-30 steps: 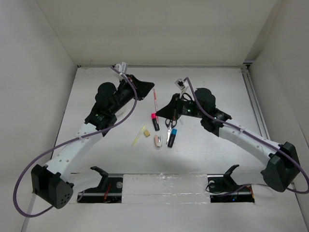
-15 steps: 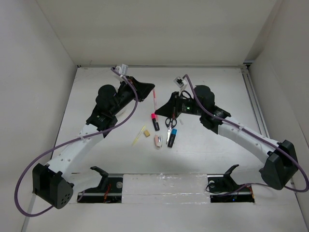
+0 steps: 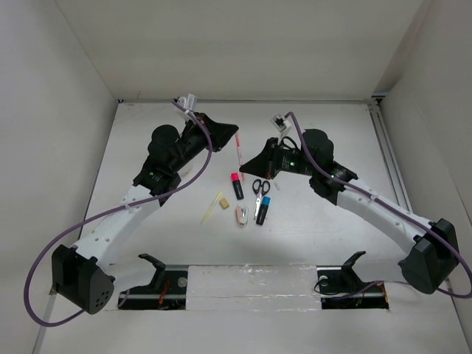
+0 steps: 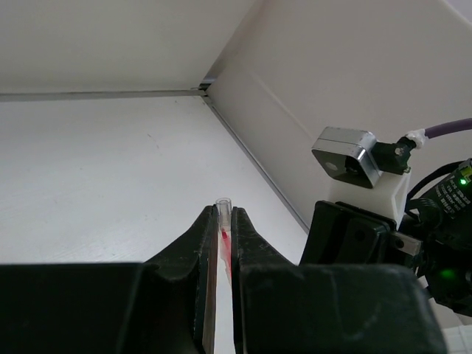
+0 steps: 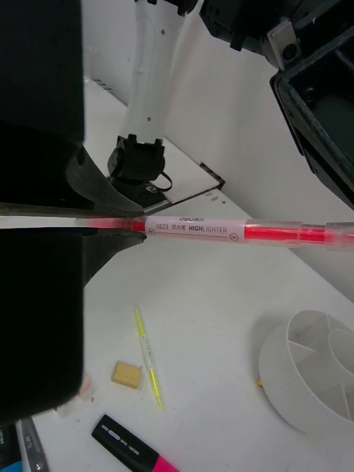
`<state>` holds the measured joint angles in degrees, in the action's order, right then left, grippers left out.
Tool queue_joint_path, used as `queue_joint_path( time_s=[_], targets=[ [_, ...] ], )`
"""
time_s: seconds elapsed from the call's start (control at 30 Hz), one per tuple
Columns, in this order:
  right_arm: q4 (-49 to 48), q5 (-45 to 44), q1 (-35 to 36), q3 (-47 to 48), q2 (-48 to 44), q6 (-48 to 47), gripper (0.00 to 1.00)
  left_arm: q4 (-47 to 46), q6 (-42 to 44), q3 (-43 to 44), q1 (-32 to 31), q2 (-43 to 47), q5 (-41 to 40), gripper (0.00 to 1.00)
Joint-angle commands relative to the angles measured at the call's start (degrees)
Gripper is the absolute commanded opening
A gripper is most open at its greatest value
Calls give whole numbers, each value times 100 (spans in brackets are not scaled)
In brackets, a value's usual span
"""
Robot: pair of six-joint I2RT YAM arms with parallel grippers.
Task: Sort the stationery into containers
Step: Close the pen cap on the pen.
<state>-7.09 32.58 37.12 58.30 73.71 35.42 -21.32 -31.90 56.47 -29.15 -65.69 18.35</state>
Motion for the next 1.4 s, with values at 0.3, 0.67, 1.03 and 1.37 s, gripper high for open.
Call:
queue_joint_path(
  time_s=[0.3, 0.67, 1.03, 1.37],
  targets=[
    [-1978, -366, -21, -20, -771, -422, 0, 998, -325, 355, -30, -111, 494, 0],
    [-3149, -645, 154, -434, -894, -132, 0, 603, -623, -65, -30, 170, 705, 0],
    [-3466, -1403, 383, -706, -973, -9, 0, 163, -914, -198, -30, 346, 696, 0],
    [-3290, -930, 270, 119, -481, -61, 0, 5, -678, -505, -30, 346, 889, 0]
  ],
)
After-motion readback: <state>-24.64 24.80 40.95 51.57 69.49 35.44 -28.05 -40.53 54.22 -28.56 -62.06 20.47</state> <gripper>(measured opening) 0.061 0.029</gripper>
